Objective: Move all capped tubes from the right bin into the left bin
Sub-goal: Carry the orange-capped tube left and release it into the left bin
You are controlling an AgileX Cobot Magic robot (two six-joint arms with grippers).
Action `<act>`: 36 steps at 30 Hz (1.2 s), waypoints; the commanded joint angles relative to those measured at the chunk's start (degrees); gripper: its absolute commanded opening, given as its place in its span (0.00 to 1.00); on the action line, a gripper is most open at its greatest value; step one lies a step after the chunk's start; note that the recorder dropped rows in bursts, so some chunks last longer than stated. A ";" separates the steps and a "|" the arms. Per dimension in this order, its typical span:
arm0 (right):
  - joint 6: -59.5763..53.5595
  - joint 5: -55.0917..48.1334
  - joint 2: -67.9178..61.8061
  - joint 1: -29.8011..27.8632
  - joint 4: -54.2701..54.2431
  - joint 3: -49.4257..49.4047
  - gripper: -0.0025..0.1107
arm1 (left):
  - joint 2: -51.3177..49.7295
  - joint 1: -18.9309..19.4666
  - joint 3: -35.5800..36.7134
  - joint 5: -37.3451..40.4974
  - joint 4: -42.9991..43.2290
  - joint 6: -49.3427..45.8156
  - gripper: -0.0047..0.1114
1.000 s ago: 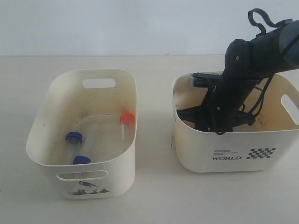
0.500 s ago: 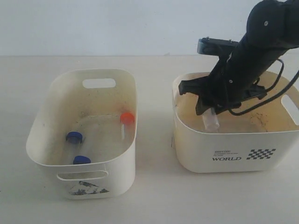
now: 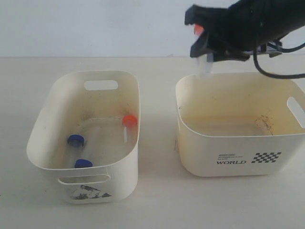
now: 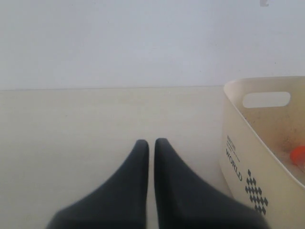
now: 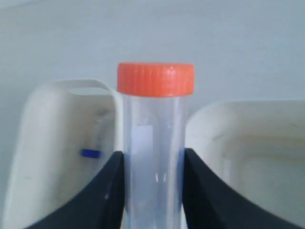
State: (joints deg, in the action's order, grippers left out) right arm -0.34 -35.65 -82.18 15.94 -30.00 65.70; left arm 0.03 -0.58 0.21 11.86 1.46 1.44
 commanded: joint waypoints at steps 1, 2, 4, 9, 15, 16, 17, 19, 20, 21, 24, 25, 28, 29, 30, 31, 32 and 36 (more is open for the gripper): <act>-14.01 1.14 1.59 0.34 -20.91 -0.05 0.02 | -0.03 0.02 -0.21 -0.26 -0.36 0.54 0.08; -17.52 1.14 1.46 1.14 -25.16 -0.05 0.02 | -0.03 0.02 -0.21 -0.26 -0.36 0.54 0.08; -22.34 1.97 0.97 3.65 -29.84 -0.05 0.02 | -0.03 0.02 -0.21 -0.26 -0.36 0.54 0.08; -26.03 9.47 -1.58 14.13 -31.10 -0.05 0.02 | -0.03 0.02 -0.21 -0.26 -0.36 0.54 0.08; -28.27 17.29 -4.36 21.47 -31.21 -0.05 0.02 | -0.03 0.02 -0.21 -0.26 -0.36 0.54 0.08; -28.27 17.88 -4.51 22.06 -31.21 -0.05 0.02 | -0.03 0.02 -0.21 -0.26 -0.36 0.54 0.08; -28.37 18.29 -4.51 22.49 -31.21 -0.05 0.02 | -0.03 0.02 -0.21 -0.26 -0.36 0.54 0.08; -28.37 18.76 -4.75 23.05 -31.21 -0.05 0.02 | -0.03 0.02 -0.21 -0.26 -0.36 0.54 0.08; -28.37 18.76 -4.93 23.06 -31.21 -0.05 0.02 | -0.03 0.02 -0.21 -0.26 -0.36 0.54 0.08; -28.37 18.76 -5.19 23.40 -31.21 -0.05 0.02 | -0.03 0.02 -0.21 -0.26 -0.36 0.54 0.08; -28.25 18.76 -5.75 23.40 -31.21 -0.05 0.02 | -0.03 0.02 -0.21 -0.26 -0.36 0.54 0.08; -28.25 18.93 -5.86 23.50 -31.21 -0.05 0.02 | -0.03 0.02 -0.21 -0.26 -0.36 0.54 0.08; -28.35 20.20 -6.67 23.52 -31.21 -0.05 0.02 | -0.03 0.02 -0.21 -0.26 -0.36 0.54 0.08; -28.35 20.61 -7.03 23.52 -31.21 -0.05 0.02 | -0.03 0.02 -0.21 -0.26 -0.36 0.54 0.08; -28.48 21.05 -7.12 23.52 -31.21 -0.05 0.02 | -0.03 0.02 -0.21 -0.26 -0.36 0.54 0.08; -28.30 21.50 -7.57 23.52 -31.21 -0.05 0.02 | -0.03 0.02 -0.21 -0.26 -0.36 0.54 0.08; -28.30 21.71 -7.69 23.52 -31.21 -0.05 0.02 | -0.03 0.02 -0.21 -0.26 -0.36 0.54 0.08; -28.16 22.09 -8.87 23.63 -31.23 -0.05 0.02 | -0.03 0.02 -0.21 -0.26 -0.36 0.54 0.08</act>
State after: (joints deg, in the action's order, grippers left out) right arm -28.17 -14.42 -90.53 39.34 -61.09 65.70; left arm 0.03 -0.58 0.21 11.86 1.46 1.44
